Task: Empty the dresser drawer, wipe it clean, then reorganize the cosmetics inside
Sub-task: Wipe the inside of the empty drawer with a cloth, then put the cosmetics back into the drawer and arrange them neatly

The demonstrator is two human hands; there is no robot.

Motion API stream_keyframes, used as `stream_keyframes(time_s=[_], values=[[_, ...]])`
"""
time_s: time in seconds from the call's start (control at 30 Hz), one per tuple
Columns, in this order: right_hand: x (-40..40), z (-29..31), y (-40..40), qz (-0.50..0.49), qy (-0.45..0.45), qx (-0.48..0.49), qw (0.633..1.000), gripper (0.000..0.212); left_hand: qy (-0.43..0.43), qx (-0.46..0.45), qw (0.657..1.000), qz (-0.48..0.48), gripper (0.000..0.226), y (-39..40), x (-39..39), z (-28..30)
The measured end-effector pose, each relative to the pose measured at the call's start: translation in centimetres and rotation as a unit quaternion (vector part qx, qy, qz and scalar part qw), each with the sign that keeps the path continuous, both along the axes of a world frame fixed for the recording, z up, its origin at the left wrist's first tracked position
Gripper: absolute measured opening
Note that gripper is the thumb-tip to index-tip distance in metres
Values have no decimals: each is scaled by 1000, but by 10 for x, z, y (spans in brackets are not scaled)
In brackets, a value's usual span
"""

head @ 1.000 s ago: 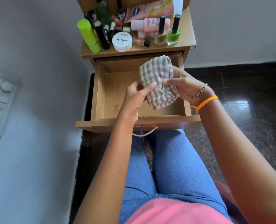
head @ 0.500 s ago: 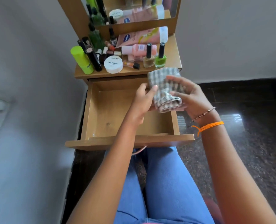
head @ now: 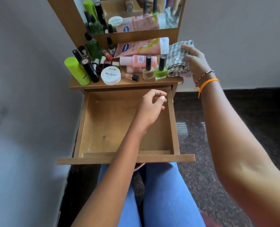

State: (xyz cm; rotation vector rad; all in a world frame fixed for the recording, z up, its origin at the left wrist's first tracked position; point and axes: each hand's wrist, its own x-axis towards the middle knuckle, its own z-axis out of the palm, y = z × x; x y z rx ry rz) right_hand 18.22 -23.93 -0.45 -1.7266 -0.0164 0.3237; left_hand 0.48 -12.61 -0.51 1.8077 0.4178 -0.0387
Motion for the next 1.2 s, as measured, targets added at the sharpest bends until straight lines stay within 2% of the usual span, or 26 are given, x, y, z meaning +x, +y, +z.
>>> stream_keyframes(time_s=[0.13,0.33,0.57,0.7,0.93,1.03,1.13,1.2], values=[[8,-16,7,44,-53,-178,982,42,0,12,1000,2,18,1,5,-1],[15,-15,20,54,-101,-222,968,41,3,11,1000,12,16,3,12,-4],[20,-7,34,26,-133,-221,966,56,-3,29,1000,10,17,3,17,-2],[18,-13,27,-45,-115,-156,980,47,-2,23,1000,16,18,4,17,-2],[17,-15,34,-21,-104,-229,968,46,-6,9,999,31,17,11,19,0],[19,-8,35,-73,-184,-317,928,40,-8,4,999,39,17,14,20,1],[22,0,45,-47,-264,-268,926,33,-12,-2,999,47,17,15,23,4],[27,4,52,-14,-241,-213,947,34,-18,0,999,51,17,15,25,6]])
